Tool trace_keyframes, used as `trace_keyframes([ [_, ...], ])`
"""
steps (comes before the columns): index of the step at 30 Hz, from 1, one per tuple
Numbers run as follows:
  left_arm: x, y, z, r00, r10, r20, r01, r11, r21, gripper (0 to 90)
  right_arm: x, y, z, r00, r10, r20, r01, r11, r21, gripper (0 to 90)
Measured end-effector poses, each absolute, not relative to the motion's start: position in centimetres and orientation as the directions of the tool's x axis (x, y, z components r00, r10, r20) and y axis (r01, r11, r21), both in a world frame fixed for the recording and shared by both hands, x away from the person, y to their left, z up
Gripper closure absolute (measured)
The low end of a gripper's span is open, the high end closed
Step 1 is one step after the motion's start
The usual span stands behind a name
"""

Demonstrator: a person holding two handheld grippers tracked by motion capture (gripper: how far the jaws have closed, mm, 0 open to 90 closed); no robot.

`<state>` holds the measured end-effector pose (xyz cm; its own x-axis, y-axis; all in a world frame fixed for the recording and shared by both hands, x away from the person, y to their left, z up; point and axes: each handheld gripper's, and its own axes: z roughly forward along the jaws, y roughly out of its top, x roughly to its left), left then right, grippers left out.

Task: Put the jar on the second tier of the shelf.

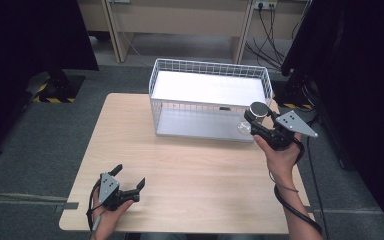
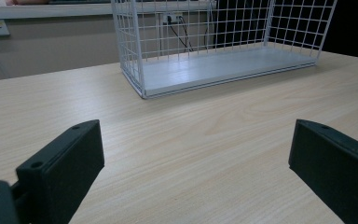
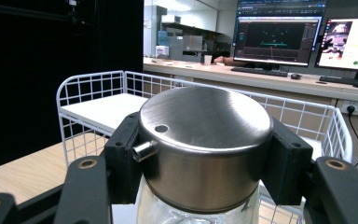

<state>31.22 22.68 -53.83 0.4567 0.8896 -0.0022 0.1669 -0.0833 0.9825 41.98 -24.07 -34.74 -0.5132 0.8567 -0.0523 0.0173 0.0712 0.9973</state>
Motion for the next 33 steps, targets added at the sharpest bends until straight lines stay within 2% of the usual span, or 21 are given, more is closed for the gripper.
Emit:
trace_keyframes([
  [33,31.2,22.7,-53.8,0.457,0.889,-0.007,0.166,-0.078,0.983,2.9,46.4,-22.6,-31.2,-0.481,0.875,-0.057,0.011,0.072,0.997,40.3],
])
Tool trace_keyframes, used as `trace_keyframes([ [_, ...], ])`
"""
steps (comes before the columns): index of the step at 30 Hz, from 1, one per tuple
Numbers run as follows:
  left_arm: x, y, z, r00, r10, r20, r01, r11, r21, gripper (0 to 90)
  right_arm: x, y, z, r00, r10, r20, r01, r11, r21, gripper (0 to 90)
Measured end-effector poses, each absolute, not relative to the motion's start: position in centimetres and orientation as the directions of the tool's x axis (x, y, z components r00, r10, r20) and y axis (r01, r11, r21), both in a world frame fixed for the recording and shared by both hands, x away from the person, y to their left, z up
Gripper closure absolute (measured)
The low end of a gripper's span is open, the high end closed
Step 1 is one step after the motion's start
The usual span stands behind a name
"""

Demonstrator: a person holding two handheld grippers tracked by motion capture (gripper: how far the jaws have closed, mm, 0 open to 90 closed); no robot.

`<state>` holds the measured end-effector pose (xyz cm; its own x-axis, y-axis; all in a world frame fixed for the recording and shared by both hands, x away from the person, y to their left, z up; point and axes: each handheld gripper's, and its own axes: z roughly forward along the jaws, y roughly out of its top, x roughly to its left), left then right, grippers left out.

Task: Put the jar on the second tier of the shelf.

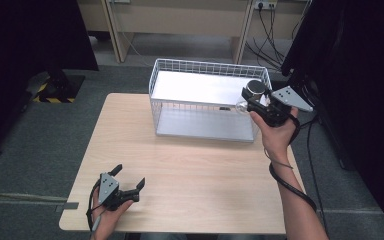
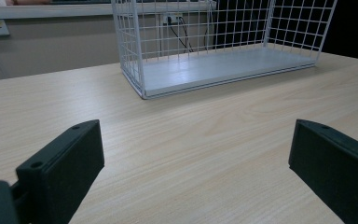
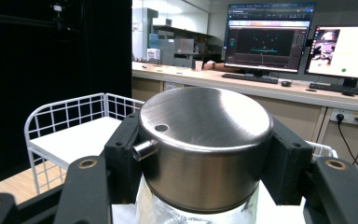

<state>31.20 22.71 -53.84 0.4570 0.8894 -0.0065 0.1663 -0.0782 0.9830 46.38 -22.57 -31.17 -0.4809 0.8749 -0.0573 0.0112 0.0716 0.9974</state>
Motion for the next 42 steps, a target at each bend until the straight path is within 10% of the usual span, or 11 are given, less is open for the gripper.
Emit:
trace_keyframes([
  [42,31.2,22.7,-53.8,0.463,0.887,-0.005,0.167,-0.081,0.983,2.9,53.1,-21.5,-29.7,-0.410,0.912,-0.026,0.088,0.068,0.994,40.2],
])
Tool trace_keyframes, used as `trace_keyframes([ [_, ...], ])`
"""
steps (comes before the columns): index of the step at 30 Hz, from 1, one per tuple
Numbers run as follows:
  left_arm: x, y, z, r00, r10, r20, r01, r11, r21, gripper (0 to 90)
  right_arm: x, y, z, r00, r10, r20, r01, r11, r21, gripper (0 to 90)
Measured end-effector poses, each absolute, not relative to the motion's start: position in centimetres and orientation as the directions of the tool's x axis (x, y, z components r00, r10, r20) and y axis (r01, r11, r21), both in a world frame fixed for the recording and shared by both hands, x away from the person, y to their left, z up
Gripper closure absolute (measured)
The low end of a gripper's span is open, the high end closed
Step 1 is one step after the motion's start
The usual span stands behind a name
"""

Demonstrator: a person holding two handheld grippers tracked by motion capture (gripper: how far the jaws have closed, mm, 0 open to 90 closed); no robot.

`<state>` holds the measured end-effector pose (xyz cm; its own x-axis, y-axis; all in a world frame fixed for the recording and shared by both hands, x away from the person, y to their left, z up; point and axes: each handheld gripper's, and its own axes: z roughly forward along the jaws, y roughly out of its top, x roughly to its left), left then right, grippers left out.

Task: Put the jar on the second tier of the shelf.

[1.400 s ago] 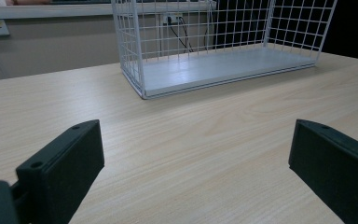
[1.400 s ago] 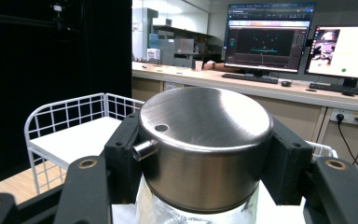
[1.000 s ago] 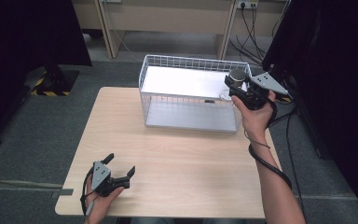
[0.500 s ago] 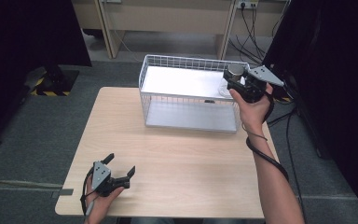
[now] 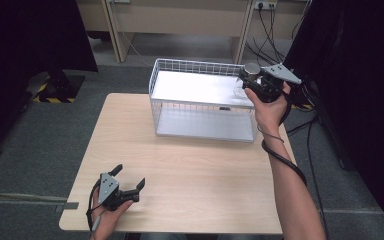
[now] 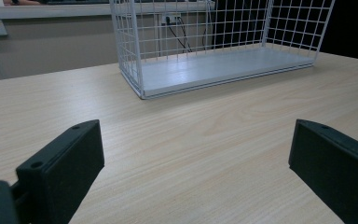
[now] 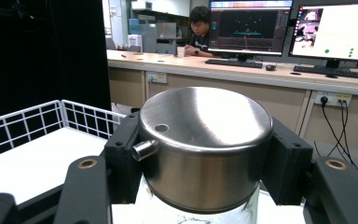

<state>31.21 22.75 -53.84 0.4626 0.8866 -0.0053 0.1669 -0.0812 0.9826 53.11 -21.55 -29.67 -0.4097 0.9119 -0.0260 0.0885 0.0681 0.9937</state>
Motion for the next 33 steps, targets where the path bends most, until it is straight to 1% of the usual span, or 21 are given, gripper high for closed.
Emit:
trace_keyframes([
  [33,31.2,22.8,-53.8,0.468,0.884,-0.007,0.163,-0.078,0.984,2.8,56.4,-20.6,-31.1,-0.387,0.922,-0.017,0.146,0.079,0.986,40.2],
])
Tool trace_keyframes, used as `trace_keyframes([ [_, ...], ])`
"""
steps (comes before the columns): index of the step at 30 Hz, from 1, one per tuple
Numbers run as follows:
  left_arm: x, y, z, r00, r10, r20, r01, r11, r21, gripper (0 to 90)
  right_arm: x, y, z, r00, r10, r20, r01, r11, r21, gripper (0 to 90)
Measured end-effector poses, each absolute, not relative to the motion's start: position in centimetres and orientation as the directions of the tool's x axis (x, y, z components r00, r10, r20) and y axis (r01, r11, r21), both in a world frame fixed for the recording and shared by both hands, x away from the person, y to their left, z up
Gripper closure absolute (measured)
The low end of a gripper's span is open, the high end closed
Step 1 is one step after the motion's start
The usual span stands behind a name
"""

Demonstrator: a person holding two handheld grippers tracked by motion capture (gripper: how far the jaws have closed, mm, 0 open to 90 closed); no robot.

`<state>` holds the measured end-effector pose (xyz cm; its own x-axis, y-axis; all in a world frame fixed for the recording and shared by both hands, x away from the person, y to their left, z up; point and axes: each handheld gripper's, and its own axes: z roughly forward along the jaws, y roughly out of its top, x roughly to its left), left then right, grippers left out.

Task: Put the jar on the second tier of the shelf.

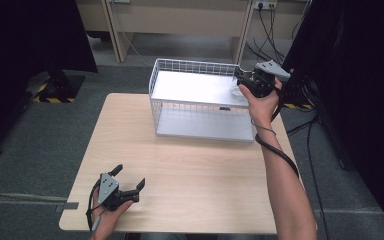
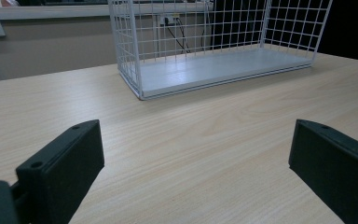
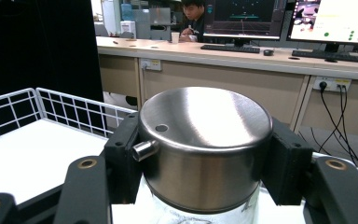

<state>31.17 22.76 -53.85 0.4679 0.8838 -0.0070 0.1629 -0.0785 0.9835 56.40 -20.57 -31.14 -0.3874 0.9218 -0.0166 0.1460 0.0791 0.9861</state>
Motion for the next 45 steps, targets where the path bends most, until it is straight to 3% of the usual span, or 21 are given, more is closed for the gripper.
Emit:
trace_keyframes([
  [25,31.2,22.7,-53.8,0.470,0.883,-0.002,0.160,-0.084,0.984,2.8,57.1,-20.7,-32.1,-0.384,0.923,0.003,0.167,0.066,0.984,39.3],
  [34,31.2,22.7,-53.8,0.470,0.883,-0.003,0.161,-0.082,0.984,2.7,56.8,-21.1,-32.4,-0.384,0.922,0.052,0.203,0.030,0.979,18.3],
  [45,31.2,22.7,-53.9,0.470,0.883,-0.004,0.160,-0.081,0.984,2.7,56.1,-21.7,-32.8,-0.395,0.913,0.105,0.230,-0.012,0.973,8.7],
])
